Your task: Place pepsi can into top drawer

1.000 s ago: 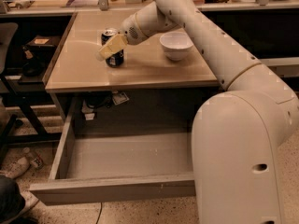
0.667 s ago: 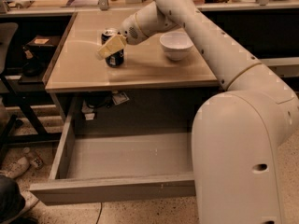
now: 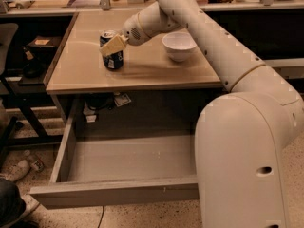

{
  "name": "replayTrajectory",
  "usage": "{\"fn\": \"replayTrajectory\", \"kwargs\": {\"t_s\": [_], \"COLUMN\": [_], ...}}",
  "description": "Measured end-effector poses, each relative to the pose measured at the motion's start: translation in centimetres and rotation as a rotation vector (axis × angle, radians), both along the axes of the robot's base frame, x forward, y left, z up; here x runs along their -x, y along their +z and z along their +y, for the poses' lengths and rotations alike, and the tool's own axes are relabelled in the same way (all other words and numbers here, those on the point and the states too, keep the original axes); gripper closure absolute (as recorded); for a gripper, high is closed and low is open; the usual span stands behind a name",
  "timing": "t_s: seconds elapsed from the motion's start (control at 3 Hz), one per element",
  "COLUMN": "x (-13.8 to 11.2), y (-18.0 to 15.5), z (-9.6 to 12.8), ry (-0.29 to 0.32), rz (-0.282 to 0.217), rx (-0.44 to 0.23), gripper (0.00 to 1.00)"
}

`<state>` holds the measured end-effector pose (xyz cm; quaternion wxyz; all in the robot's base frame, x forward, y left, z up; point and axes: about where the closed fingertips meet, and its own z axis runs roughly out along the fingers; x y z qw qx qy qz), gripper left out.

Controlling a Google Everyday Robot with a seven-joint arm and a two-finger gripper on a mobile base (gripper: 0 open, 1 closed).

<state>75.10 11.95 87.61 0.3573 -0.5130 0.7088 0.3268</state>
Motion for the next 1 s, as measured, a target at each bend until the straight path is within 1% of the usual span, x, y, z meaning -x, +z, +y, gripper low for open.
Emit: {"fn": "replayTrajectory", "kwargs": {"t_s": [0.33, 0.67, 1.0], "x": [0.0, 0.0, 1.0], "y": [0.0, 0.0, 0.5], "z": [0.0, 0.0, -0.4], "ry": [0.000, 0.001, -0.006], "rz": [0.000, 0.001, -0.001], "rx": [0.000, 0.000, 0.002], "gripper": [0.89, 1.00, 1.00]}}
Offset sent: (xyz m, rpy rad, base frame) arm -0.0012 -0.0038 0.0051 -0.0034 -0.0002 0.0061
